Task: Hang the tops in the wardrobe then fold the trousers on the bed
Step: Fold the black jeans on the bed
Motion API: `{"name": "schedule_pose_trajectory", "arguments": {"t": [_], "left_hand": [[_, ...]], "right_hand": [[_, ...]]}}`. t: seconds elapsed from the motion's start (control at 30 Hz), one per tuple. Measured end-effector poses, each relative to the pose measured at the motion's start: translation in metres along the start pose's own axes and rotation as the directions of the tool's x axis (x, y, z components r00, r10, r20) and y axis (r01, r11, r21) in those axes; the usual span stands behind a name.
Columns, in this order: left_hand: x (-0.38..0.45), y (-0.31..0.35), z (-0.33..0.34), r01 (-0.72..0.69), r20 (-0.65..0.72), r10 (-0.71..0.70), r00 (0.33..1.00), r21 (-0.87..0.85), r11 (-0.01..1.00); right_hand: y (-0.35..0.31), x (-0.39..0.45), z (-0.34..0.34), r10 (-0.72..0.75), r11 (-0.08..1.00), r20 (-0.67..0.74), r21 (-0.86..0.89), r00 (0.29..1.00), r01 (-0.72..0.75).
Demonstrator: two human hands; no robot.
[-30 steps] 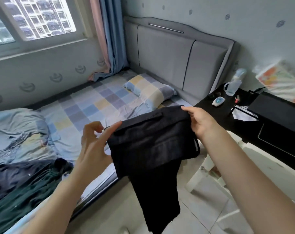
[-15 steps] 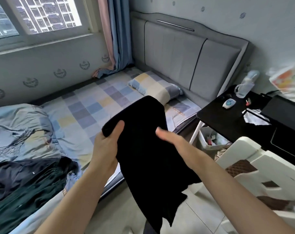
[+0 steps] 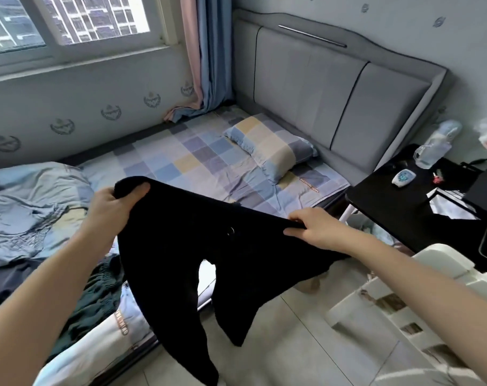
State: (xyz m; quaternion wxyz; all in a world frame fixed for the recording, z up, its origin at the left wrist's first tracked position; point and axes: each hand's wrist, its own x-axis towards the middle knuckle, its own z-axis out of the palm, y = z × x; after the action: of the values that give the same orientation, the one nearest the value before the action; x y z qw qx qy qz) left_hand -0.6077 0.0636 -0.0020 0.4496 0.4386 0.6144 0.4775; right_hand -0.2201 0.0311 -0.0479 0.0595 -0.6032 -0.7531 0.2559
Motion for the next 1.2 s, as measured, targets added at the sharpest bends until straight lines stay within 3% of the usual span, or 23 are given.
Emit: {"name": "schedule_pose_trajectory", "arguments": {"t": [0.17,0.23,0.3,0.37,0.43,0.53,0.6,0.7,0.8,0.93,1.1,1.2], "left_hand": [[0.027,-0.006,-0.041,0.010,0.087,-0.022,0.996,0.144,0.989],[0.032,-0.013,-0.056,-0.014,0.135,-0.011,0.991,0.183,0.983],[0.038,-0.021,-0.074,-0.021,0.174,-0.016,0.985,0.212,0.977],[0.044,-0.028,-0.088,0.008,0.191,-0.055,0.980,0.236,0.972],[0.052,-0.034,-0.102,0.067,0.199,-0.115,0.973,0.233,0.970],[0.063,-0.037,-0.119,0.172,0.267,-0.221,0.938,0.195,0.966],[0.068,-0.038,-0.123,0.222,0.337,-0.272,0.901,0.181,0.958],[0.079,-0.038,-0.125,0.251,0.365,-0.283,0.887,0.135,0.959],[0.096,-0.035,-0.122,0.240,0.347,-0.256,0.902,0.089,0.967],[0.130,-0.040,-0.108,0.237,0.241,-0.234,0.942,0.017,0.971],[0.180,-0.050,-0.088,0.227,0.074,-0.226,0.971,0.000,0.974],[0.212,-0.060,-0.080,0.292,-0.022,-0.292,0.956,-0.030,0.956]], "right_hand": [[0.016,0.026,-0.014,0.029,0.917,-0.019,-0.396,0.999,-0.034],[0.021,0.030,-0.018,0.102,0.898,-0.014,-0.428,0.995,-0.098],[0.019,0.043,-0.019,0.166,0.935,-0.002,-0.319,0.986,-0.158],[0.016,0.055,-0.020,0.229,0.968,0.020,0.102,0.973,-0.230],[0.005,0.059,-0.021,0.287,0.798,0.087,0.530,0.954,-0.288],[-0.014,0.067,-0.026,0.295,0.532,0.088,0.812,0.951,-0.240],[-0.024,0.075,-0.035,0.235,0.457,0.068,0.873,0.970,-0.172],[-0.034,0.094,-0.054,0.080,0.495,0.013,0.868,0.997,-0.051],[-0.030,0.117,-0.073,-0.031,0.528,-0.006,0.849,0.999,0.022],[-0.008,0.158,-0.095,-0.194,0.530,0.085,0.847,0.977,0.032],[0.007,0.233,-0.097,-0.111,0.552,0.029,0.833,0.993,0.037],[0.024,0.292,-0.103,-0.083,0.526,0.101,0.850,0.991,-0.043]]}}
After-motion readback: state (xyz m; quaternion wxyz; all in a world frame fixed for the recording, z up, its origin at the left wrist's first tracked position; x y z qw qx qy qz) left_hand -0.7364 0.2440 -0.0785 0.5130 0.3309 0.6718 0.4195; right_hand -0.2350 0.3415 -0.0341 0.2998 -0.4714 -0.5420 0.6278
